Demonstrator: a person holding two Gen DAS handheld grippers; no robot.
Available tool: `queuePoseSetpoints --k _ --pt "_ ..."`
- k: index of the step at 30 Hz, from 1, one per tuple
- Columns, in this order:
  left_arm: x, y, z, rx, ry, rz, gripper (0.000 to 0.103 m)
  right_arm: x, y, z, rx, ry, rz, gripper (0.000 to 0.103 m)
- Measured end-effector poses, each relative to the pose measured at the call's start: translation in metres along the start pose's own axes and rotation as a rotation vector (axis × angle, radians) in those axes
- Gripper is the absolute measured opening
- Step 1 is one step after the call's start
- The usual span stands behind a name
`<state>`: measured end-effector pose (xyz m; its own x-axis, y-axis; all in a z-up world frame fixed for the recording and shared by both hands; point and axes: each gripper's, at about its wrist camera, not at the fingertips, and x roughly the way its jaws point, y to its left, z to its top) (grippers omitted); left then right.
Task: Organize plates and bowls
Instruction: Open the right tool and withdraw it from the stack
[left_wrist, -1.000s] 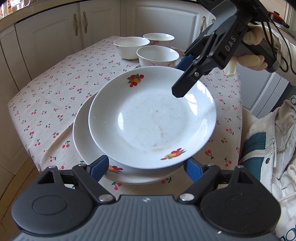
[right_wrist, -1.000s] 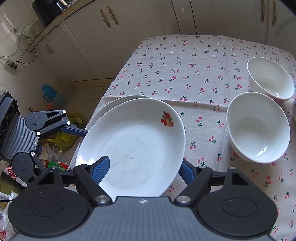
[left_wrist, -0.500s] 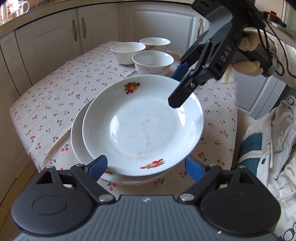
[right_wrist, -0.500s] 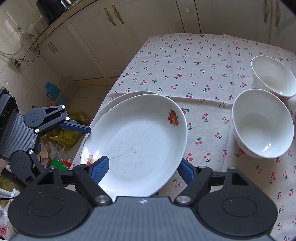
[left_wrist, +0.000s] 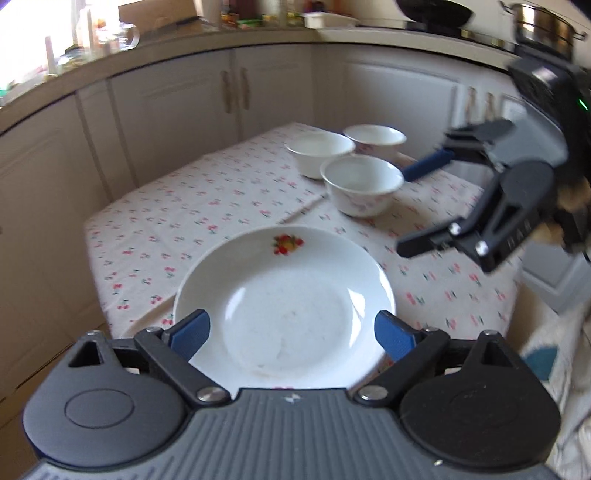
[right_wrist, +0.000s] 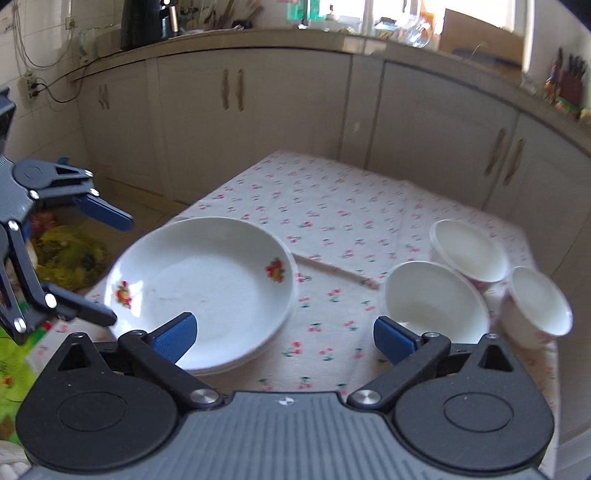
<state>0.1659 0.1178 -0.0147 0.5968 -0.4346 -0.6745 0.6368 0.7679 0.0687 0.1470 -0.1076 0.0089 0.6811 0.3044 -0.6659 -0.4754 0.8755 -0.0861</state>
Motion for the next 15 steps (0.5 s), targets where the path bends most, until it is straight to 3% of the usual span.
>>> queuePoseSetpoints --k 5,15 --pt "0.009 -0.023 0.015 -0.036 -0.041 0.062 0.096 -0.005 -0.014 -0.02 0.001 -0.056 -0.127 0.103" --pt "0.051 -0.046 0.062 -0.051 -0.078 0.023 0.096 0.003 -0.061 -0.045 0.206 -0.078 -0.153 0.103"
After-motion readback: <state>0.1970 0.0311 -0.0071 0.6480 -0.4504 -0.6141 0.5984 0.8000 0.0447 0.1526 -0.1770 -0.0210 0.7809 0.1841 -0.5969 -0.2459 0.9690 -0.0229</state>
